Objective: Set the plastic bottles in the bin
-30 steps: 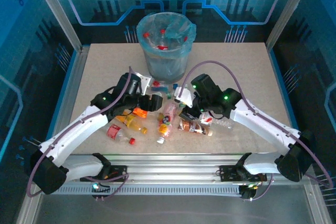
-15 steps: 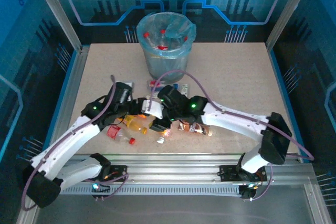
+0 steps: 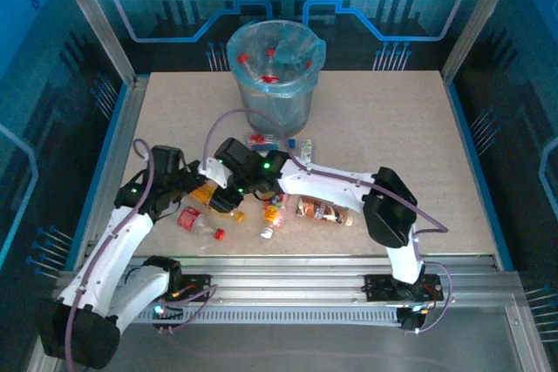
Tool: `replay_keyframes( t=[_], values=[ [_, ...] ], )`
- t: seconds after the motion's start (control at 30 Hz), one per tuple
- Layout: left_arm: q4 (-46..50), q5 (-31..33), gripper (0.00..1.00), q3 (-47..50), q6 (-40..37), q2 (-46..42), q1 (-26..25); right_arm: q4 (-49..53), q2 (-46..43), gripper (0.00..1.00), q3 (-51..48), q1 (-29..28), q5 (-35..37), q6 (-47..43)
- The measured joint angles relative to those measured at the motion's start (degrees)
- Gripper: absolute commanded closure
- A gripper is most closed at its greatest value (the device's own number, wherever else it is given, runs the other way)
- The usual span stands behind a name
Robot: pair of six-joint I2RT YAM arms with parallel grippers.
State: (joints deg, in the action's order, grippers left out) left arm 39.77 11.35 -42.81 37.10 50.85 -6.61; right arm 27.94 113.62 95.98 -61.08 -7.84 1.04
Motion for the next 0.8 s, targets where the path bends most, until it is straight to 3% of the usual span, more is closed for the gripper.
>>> replay_keyframes(
  t=[0.17,0.33,0.43,0.8],
  values=[
    [-0.22,-1.60,0.08,3.63,4.15,-0.98,13.46,1.90,0.83,0.50,0.79,0.00,-0.52,1.81],
    [-1.75,-7.80,0.08,6.88,6.10,1.20,25.53,3.06,0.48,0.50,0.63,0.00,-0.74,1.90],
    [-2.99,-9.84,0.08,7.69,6.47,4.04,27.67,3.78,-0.68,0.50,0.00,0.04,-0.76,1.73],
    [-6.99,-12.35,0.15,12.04,6.60,7.06,27.85,3.76,-5.79,0.50,-3.37,2.23,-1.01,1.53]
  ],
)
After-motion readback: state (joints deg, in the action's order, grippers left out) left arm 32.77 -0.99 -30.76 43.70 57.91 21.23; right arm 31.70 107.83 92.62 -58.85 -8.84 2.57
